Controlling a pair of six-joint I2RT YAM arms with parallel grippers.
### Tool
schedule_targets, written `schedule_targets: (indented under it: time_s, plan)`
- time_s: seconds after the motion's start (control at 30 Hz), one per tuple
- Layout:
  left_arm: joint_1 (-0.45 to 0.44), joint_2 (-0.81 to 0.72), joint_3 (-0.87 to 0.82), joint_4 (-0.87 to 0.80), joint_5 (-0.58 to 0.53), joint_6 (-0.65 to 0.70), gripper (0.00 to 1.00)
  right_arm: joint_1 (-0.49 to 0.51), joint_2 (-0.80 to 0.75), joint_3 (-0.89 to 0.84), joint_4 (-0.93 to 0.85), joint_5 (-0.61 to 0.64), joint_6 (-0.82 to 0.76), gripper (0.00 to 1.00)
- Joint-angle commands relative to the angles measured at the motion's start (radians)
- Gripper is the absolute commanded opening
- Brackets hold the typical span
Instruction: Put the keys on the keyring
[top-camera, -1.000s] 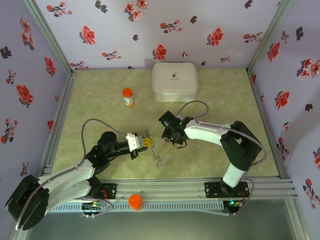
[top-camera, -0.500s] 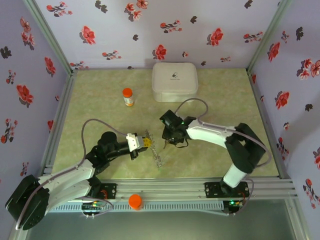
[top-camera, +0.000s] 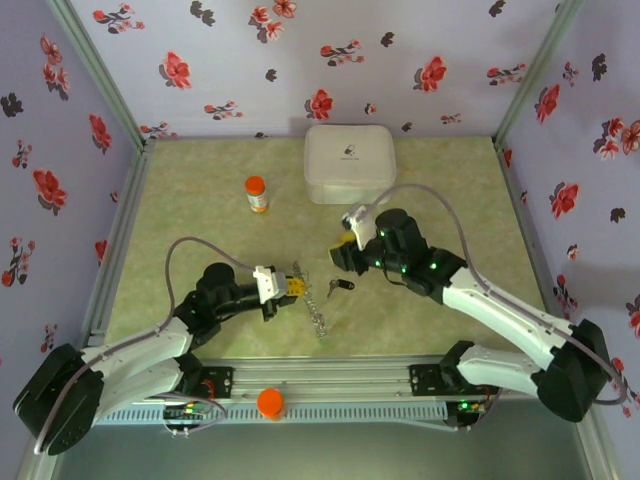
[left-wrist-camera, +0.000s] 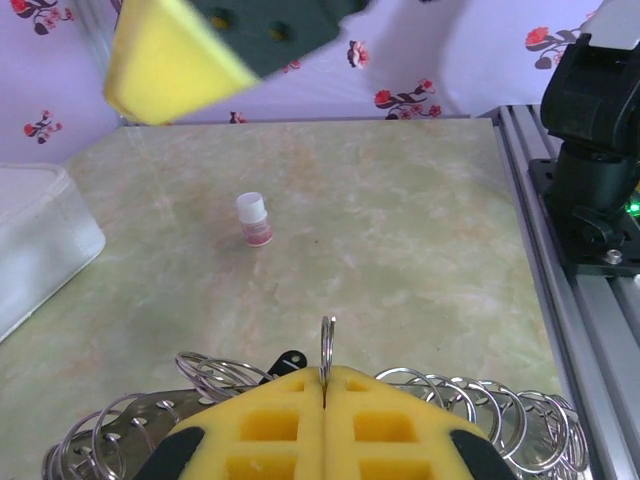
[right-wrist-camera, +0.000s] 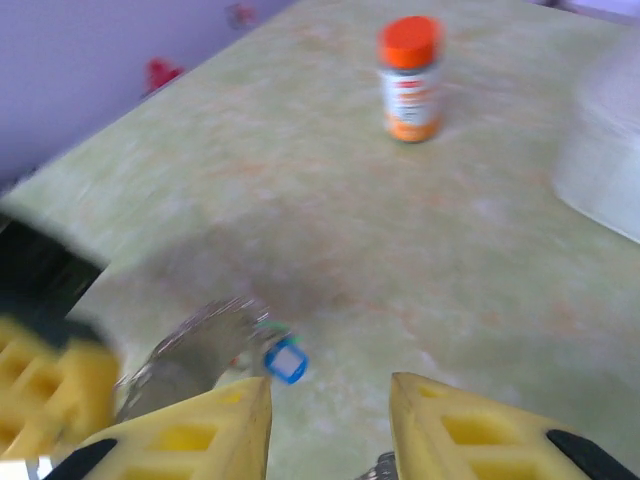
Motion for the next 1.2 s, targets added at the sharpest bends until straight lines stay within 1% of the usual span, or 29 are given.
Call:
schedule_targets:
  time_s: [0.0, 0.07, 0.2, 0.4, 0.53, 0.67, 0.83, 1.03, 1.17]
  plan:
    - [-0.002, 0.020, 0.020, 0.096, 0.067, -0.026, 0.00, 0.066, -0.055, -0.082, 0.062, -0.183, -0.461, 0.35]
    - [-0.002, 0.033, 0.025, 0.101, 0.084, -0.024, 0.00, 0.088, -0.052, -0.076, 0.047, -0.168, -0.530, 0.35]
    - [-0.002, 0.038, 0.030, 0.104, 0.090, -0.006, 0.00, 0.108, -0.011, -0.024, -0.023, -0.235, -0.568, 0.33]
    - [-0.002, 0.039, 0.036, 0.110, 0.105, -0.003, 0.00, 0.129, 0.027, -0.032, 0.015, -0.241, -0.580, 0.28]
    - [-0.001, 0.039, 0.040, 0.112, 0.114, -0.001, 0.00, 0.129, 0.050, -0.029, 0.027, -0.233, -0.592, 0.27]
    - [-0.002, 0.044, 0.044, 0.120, 0.120, 0.001, 0.00, 0.128, 0.076, -0.019, 0.020, -0.249, -0.600, 0.23]
    - [-0.002, 0.051, 0.050, 0.124, 0.127, 0.001, 0.00, 0.129, 0.086, -0.019, 0.032, -0.257, -0.604, 0.18]
    - [-0.002, 0.062, 0.054, 0.128, 0.131, 0.002, 0.00, 0.129, 0.094, -0.015, 0.038, -0.282, -0.602, 0.15]
    - [-0.002, 0.067, 0.057, 0.133, 0.134, 0.002, 0.00, 0.129, 0.093, -0.015, 0.046, -0.289, -0.602, 0.08]
